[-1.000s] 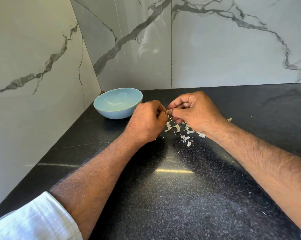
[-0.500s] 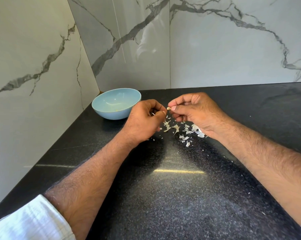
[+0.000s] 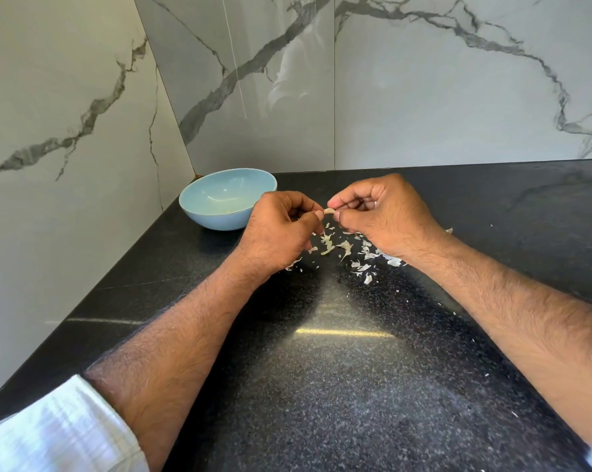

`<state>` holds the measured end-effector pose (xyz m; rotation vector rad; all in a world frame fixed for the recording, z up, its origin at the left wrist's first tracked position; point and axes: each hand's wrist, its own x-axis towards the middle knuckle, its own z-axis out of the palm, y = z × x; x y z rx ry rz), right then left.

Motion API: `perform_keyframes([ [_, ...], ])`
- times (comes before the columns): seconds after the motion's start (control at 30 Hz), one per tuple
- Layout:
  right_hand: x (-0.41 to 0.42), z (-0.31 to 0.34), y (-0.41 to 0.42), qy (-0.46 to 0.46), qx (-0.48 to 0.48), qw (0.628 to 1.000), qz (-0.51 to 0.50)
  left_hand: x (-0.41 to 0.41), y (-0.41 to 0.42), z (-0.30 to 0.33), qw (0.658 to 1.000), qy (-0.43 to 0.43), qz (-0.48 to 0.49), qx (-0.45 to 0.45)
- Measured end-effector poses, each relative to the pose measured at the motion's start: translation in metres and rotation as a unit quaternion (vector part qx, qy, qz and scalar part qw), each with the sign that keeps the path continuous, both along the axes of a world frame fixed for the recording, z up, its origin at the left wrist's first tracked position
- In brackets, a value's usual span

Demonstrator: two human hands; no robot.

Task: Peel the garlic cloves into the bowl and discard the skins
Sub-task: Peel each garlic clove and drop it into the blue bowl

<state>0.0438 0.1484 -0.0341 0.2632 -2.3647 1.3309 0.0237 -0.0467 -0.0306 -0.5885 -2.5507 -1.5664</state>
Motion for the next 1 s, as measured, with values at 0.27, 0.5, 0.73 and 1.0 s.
perform_keyframes([
  [0.27,0.003,0.000,-0.002,0.044,0.058,0.997,-0.001,0.001,0.002,-0.001,0.999,-0.025,-0.016,0.046],
  [0.5,0.000,-0.002,-0.002,0.033,0.025,0.999,0.012,-0.002,0.004,-0.004,0.993,-0.075,-0.032,0.080],
  [0.73,0.001,-0.004,-0.004,0.063,0.049,0.997,0.014,-0.011,0.003,-0.009,0.977,-0.159,-0.052,0.134],
  [1.0,0.005,-0.001,-0.001,0.100,0.098,0.990,-0.010,-0.009,0.003,-0.006,0.963,-0.192,-0.070,0.174],
])
